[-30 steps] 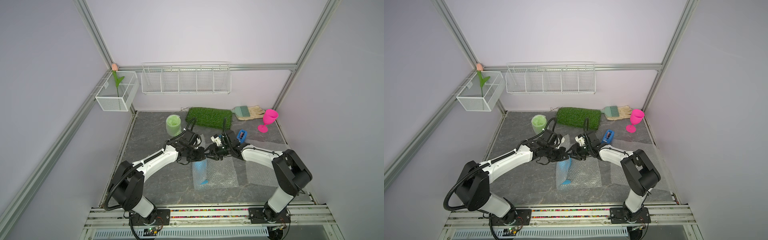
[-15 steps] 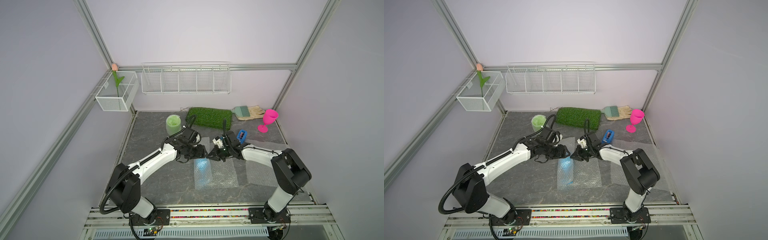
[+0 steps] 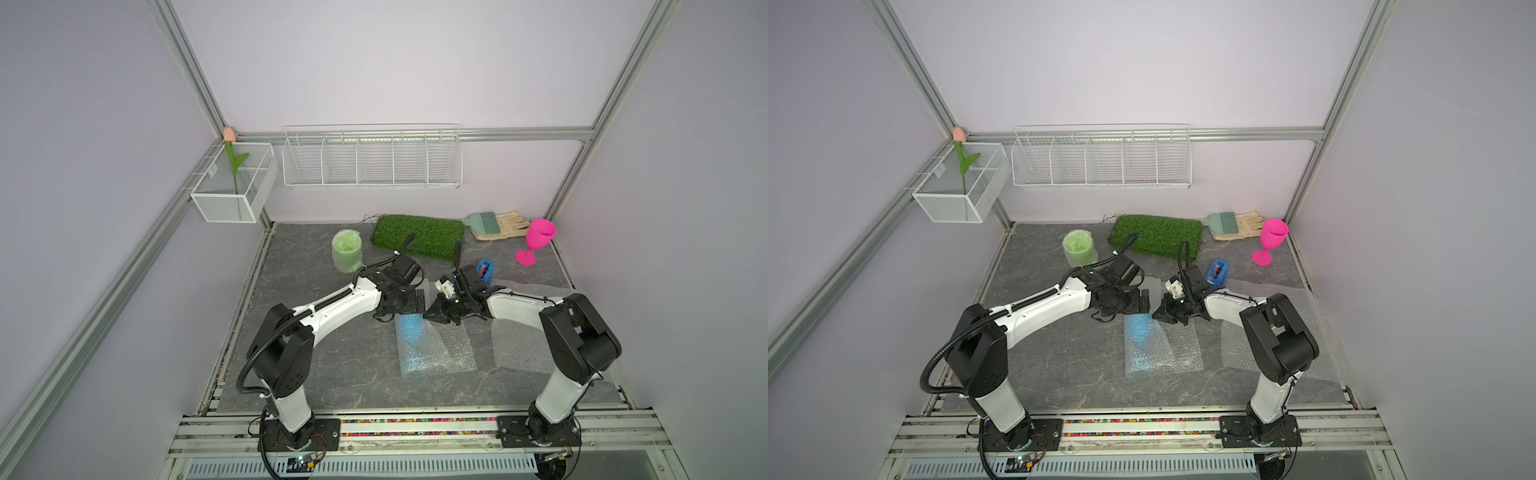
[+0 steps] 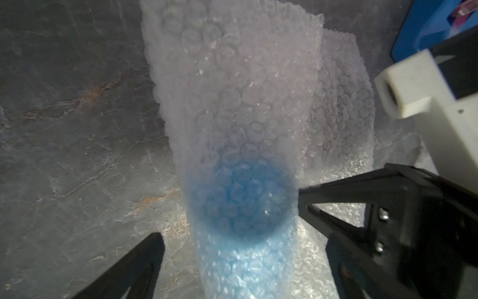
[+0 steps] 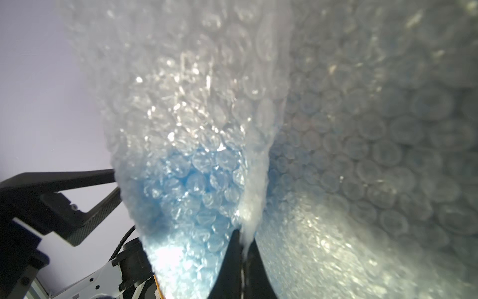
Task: Wrap wine glasses in bubble wrap
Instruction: Wrap the wine glass in bubble wrap.
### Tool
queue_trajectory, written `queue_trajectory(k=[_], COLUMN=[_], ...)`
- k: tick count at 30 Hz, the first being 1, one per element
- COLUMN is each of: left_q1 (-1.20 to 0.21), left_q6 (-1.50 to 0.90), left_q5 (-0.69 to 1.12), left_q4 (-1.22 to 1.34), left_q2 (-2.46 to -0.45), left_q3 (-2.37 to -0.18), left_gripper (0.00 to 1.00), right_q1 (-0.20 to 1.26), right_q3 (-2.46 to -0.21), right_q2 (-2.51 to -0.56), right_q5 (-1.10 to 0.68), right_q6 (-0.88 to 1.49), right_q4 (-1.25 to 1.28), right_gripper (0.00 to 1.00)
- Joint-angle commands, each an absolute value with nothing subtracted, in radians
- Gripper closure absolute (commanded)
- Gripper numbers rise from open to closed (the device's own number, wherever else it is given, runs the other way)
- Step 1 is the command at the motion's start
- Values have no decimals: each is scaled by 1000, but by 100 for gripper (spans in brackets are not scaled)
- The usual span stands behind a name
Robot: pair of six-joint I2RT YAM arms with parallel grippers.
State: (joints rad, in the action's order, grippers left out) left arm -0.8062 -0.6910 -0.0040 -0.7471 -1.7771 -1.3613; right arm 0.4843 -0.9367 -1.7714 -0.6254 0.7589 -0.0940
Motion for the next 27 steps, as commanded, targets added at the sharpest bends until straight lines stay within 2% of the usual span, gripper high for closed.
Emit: queue_trajectory(k=[1, 12, 17, 20, 27], left_q1=[-816, -821, -820, -821, -805], left_q6=[-768, -790, -767, -728, -601], left_q5=[-71, -39, -37, -23, 21], left_q4=[-783, -758, -760, -733, -628], left_q2=[-1830, -1942, -1956, -1951, -1861], left_q3=[-1409, -1424, -1427, -1419, -1332], left_gripper=[0, 0, 9, 14, 20], right_q1=[471, 416, 411, 411, 418], right_q3=[-918, -907, -899, -899, -910], right_q2=[-1799, -1848, -1835, -1806, -1677], right_q5=[-656, -705, -717, -701, -611], right_q6=[727, 680, 677, 677, 650], right_q4=[-78, -53, -52, -73, -221], right_gripper=[93, 93, 93, 84, 56])
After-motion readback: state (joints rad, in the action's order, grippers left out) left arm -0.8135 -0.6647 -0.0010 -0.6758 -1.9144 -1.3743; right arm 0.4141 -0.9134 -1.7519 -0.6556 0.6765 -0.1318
